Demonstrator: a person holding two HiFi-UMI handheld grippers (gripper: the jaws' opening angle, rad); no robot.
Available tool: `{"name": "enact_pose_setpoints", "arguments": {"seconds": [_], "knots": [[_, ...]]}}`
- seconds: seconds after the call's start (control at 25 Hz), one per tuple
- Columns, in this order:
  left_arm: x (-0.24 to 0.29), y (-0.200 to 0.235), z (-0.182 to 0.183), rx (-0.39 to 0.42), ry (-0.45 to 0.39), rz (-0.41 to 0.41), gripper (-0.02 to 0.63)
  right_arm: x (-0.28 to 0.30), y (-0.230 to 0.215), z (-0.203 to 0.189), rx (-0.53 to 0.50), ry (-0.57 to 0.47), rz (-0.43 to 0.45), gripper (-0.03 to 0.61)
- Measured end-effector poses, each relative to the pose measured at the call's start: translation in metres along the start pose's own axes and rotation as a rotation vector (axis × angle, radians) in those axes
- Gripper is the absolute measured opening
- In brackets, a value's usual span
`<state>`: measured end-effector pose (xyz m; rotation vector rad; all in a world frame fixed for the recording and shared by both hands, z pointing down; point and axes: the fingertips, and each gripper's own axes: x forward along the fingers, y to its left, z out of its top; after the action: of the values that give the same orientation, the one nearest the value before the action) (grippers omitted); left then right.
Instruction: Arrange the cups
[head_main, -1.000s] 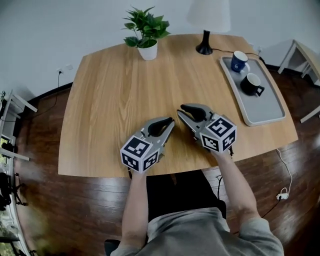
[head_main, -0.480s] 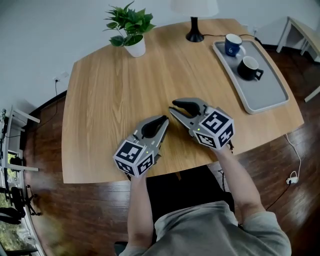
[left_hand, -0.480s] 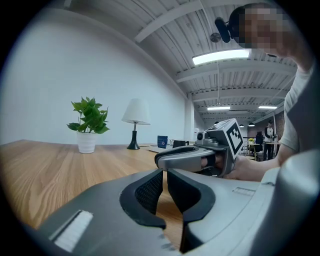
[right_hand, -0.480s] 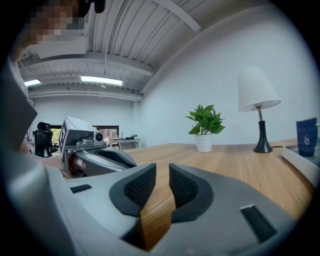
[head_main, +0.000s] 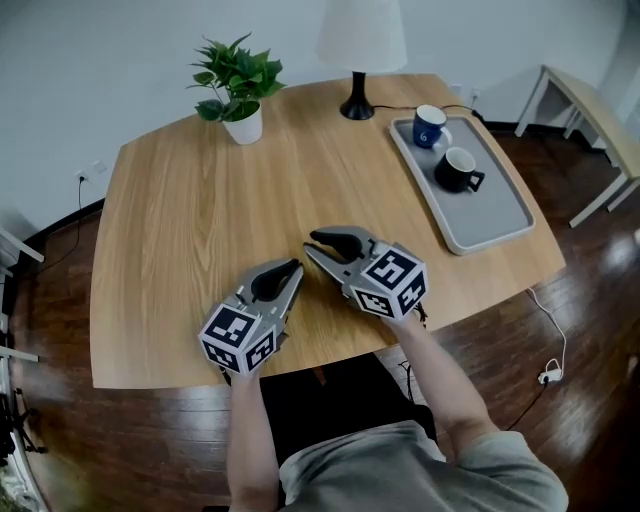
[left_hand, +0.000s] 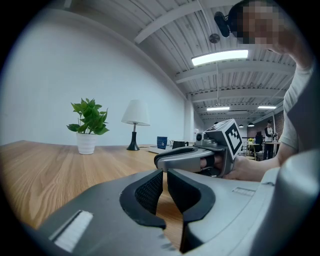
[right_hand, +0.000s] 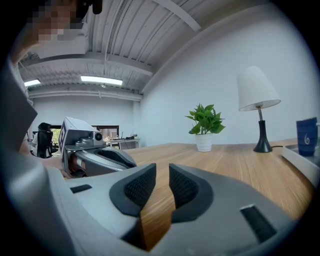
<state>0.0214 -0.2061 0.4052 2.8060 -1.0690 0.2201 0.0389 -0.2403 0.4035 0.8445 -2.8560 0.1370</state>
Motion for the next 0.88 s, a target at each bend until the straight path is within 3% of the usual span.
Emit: {"name": "enact_pose_setpoints", "arguments": {"seconds": [0.64,0.88], "knots": [[0.0036,-0.0012,-0.0002,0.005,-0.006,-0.002,0.038,-0.0021,-0.0003,0.0005,-0.003,0.000,0.009,0.077],[0.0029,-0.0038,-0.0009,-0.001,-0.004,-0.001,0.038,-0.0071,-0.0064,-0.0001,0.008,0.000,-0.048,0.077]]}}
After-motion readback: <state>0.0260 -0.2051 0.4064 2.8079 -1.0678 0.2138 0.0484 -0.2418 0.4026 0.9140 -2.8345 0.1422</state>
